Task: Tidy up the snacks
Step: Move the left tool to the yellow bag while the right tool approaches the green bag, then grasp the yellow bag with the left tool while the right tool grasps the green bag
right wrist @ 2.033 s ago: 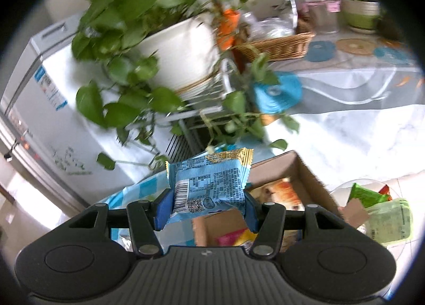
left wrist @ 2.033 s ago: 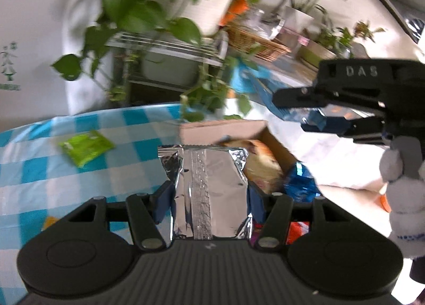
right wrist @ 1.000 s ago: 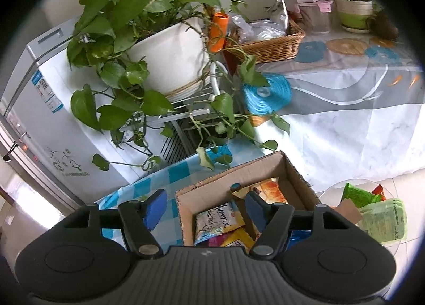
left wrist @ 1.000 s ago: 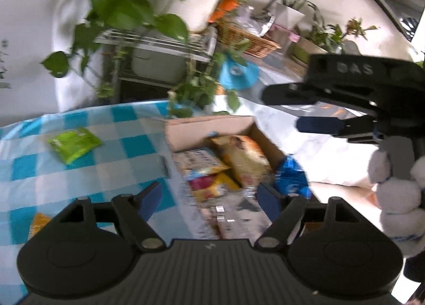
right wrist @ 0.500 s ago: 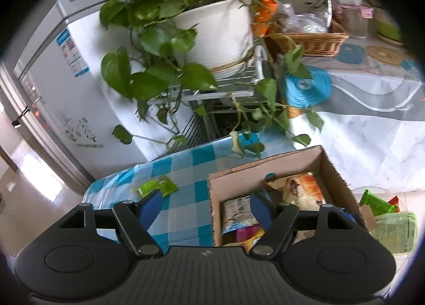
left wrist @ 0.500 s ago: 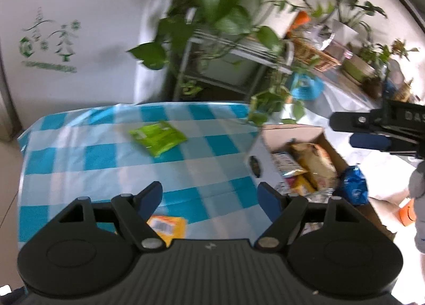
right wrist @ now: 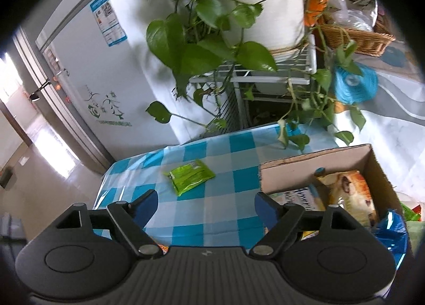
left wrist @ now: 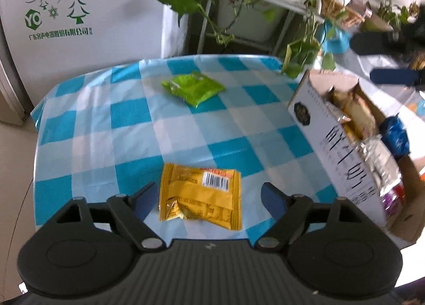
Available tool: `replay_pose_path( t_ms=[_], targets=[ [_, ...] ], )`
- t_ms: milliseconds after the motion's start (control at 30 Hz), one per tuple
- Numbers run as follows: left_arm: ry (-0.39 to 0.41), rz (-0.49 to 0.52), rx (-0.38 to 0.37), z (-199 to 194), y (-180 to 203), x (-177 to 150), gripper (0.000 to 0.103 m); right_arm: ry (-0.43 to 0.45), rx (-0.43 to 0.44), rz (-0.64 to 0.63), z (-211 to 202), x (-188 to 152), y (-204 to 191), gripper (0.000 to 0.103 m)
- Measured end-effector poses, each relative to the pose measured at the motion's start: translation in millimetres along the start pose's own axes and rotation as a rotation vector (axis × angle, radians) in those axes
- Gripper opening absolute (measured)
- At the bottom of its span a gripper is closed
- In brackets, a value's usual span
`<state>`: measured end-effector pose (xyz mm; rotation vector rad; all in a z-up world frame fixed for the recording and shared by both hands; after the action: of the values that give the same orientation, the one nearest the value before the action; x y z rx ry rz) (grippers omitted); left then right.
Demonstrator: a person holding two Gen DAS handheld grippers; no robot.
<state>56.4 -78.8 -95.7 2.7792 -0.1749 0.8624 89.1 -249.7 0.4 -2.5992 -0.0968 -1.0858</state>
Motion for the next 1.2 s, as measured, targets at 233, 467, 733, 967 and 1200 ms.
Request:
replay_pose_path(
  t_ms=[233, 467, 733, 967, 1200],
  targets=[
    [-0.031, 0.037, 0.010, 23.2, 5.2, -6.6, 0.085, -0.035, 0.011, -0.030, 17.3, -3.2, -18.3, 0.085],
    [-0.015, 0.054, 0.036, 36.1, 2.7, -4.8, 0.088, -0.070, 0.004, -0.008, 37.6, -4.4, -24.7, 0.085],
    [0.026, 0.020, 0.025, 33.9, -6.2, -4.1, 0.075, -0.109, 0.004, -0.010, 67.2, -8.4, -36.5, 0.085],
    [0.039, -0.105, 0.043, 21.8, -35.8, -4.6, 0.069, -0.141, 0.008, -0.058, 96.4, -14.9, -50.3, 0.085],
    [0.081, -0.205, 0.080, 4.0, -64.7, 2.3, 0.069, -0.147, 0.003, -0.102, 132.2, -16.0, -56.5, 0.085]
  ],
)
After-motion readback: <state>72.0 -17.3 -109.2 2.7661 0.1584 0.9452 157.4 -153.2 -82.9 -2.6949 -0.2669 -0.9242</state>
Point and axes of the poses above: each gripper's, at about its wrist camera, not at the fingertips, and z roughly the way its jaws point, y to its right, x to its top, the point moved 9 cm from there along z, roughly the way its jaws point, and after that the axes turned 2 degrees about -x, right-handed, at the moved point
